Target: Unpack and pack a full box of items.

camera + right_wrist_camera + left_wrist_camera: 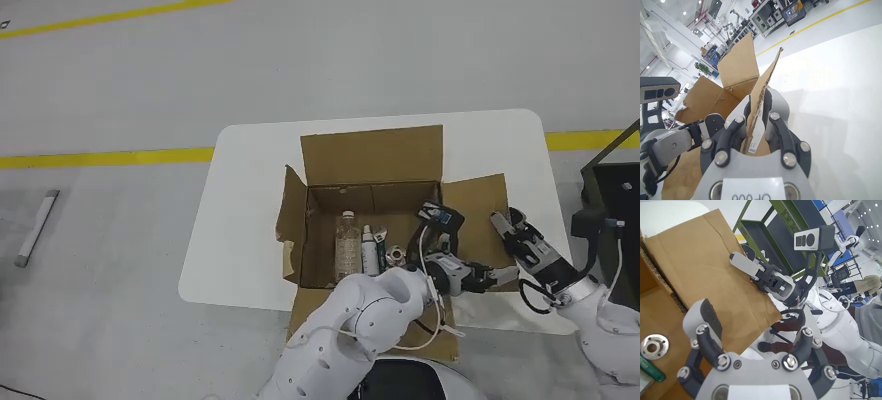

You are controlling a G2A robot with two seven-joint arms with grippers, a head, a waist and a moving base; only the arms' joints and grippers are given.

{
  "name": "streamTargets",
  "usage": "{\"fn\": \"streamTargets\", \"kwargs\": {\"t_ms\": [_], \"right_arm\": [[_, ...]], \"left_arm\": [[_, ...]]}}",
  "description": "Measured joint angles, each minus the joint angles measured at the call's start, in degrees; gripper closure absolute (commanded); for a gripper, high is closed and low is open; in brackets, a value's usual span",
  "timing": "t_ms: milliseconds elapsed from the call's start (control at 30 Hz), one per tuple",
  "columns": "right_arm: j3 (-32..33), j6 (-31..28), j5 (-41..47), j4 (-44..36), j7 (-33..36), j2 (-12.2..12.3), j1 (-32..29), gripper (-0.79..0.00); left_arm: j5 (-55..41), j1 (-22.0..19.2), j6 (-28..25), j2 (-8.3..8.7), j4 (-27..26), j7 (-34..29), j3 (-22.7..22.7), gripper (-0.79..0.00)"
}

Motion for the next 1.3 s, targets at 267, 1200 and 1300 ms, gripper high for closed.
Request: {"fn": "streamTargets", "kwargs": {"t_ms": [267,1200,1300], "right_arm": [[0.1,-0.2,0.1,0.1,-1.6,-0.2,-0.5,0.0],[1.1,-0.3,-0.9,0.2,-2.3,-0.6,-2.0,0.0],[1.2,-0.4,-1.0,0.3,-2.3,-0.7,-2.1,0.0]], "left_arm": [[11.8,0.8,-0.8,1.81,-5.6,-2.1,-4.8,-0.785],[51.5,13.6,-2.4,6.93,-18.4,-7.0,-23.5,-0.785],[53.0,13.6,-3.0,7.06,-17.5,-7.2,-24.3,-0.785]]}}
